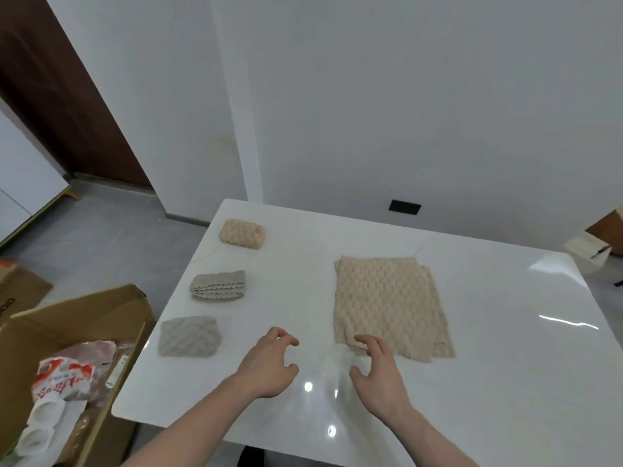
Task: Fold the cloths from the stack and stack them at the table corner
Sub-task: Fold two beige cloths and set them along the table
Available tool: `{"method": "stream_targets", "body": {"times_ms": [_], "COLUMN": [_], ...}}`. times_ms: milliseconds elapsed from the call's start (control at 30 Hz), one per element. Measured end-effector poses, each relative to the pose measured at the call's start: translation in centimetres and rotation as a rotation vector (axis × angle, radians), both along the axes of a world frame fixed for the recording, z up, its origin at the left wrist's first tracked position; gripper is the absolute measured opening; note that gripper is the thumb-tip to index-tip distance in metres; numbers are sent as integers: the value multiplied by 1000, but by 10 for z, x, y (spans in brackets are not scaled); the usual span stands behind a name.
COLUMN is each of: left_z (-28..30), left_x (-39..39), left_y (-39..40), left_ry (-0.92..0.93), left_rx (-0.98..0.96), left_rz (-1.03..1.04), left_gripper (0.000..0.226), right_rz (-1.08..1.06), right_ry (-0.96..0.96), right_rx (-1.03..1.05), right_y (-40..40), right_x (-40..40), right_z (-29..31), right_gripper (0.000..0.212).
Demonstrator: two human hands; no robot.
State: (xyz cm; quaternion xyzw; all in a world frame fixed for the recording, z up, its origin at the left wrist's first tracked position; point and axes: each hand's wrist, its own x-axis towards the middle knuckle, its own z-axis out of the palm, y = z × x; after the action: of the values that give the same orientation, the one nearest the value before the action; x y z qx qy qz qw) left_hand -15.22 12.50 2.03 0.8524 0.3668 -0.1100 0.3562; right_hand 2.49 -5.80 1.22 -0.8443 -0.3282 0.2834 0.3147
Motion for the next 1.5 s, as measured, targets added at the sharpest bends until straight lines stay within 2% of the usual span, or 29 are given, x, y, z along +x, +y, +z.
{"method": "stream_targets", "body": {"times_ms": [267,500,733,833,900,1000,1233,1333,1500], "left_z": [-12,-29,-57,-69,-72,-70,-75,-69,-31], "left_x": [122,172,198,205,206,207,204,206,229], "left_y": [-96,-128,-108,-101,-99,-99,-98,-102,-108], "left_ry": [66,173,333,374,366,323,476,313,-213], "left_rx": [-25,8,96,112,115,147,150,190,375], "left_rz": [5,-50,-207,-248,-251,-243,-322,-202,114], "left_gripper": [55,59,55,60,64,51,74,63,39], "right_rz": [34,37,9,4,-5,-14,34,88,146], "right_ry": [-13,-4,12,1,-1,10,38,42,30], "right_rx": [-95,-115,-120,-120,-128,-126,-123,-117,-71], "right_y": [-93,-118,-112,-113,-116,-125,-136,-143,-153], "right_x": [123,171,181,185,189,193,208,217,237], "right_z": [-8,-9,-6,-3,-2,-2,1,5,14], "right_gripper": [57,58,58,57,57,55,53,52,53]}}
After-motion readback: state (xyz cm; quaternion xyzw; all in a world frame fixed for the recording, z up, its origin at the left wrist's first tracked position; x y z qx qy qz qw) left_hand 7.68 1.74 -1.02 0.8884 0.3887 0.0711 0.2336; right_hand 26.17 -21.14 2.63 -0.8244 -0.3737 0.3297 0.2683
